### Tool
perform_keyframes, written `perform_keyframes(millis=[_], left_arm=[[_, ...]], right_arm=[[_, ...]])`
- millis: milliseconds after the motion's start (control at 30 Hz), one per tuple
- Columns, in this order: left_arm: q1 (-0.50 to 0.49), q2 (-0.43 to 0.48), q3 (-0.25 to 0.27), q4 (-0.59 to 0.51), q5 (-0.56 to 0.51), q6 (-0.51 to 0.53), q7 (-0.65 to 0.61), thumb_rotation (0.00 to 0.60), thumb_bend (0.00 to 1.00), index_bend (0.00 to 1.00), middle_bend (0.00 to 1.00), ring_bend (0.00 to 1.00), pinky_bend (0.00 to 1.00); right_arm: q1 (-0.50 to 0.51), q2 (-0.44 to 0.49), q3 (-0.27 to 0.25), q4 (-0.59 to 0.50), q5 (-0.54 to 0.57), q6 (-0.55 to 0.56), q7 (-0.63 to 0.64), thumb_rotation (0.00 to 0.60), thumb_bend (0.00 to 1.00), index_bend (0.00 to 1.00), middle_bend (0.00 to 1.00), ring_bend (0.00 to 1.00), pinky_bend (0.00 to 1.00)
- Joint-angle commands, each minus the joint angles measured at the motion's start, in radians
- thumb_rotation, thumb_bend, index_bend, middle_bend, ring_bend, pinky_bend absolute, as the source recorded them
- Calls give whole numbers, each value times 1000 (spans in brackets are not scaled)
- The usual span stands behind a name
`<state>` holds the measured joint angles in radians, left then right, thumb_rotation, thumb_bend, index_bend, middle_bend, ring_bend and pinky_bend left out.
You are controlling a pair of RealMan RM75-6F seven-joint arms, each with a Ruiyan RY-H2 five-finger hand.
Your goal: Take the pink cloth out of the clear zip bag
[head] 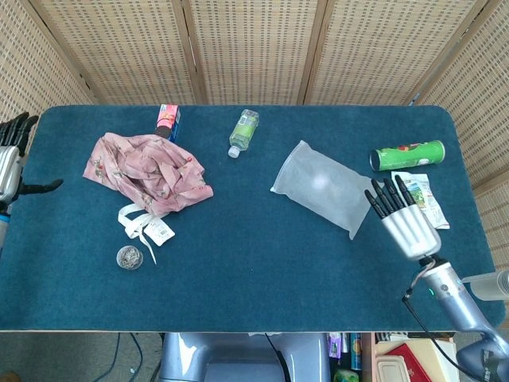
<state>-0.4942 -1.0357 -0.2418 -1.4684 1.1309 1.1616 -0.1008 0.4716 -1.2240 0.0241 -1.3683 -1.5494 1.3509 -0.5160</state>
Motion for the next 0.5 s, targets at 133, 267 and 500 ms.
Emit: perform_keyframes(millis=[133,267,500], left_arm=[[217,-43,135,-143,147,326,101,600,0,0,0,0,0],[292,-70,184,-201,189,403,140,600,0,0,0,0,0],[364,-135,224,-207,270,491,166,600,0,0,0,0,0]], right_arm=[[-175,34,-34,-134,-26,193,236,600,0,0,0,0,0],[-237,30,-50,-192,-42,261,249,600,0,0,0,0,0],[-310,12,-67,-230,-59,315,221,600,0,0,0,0,0]])
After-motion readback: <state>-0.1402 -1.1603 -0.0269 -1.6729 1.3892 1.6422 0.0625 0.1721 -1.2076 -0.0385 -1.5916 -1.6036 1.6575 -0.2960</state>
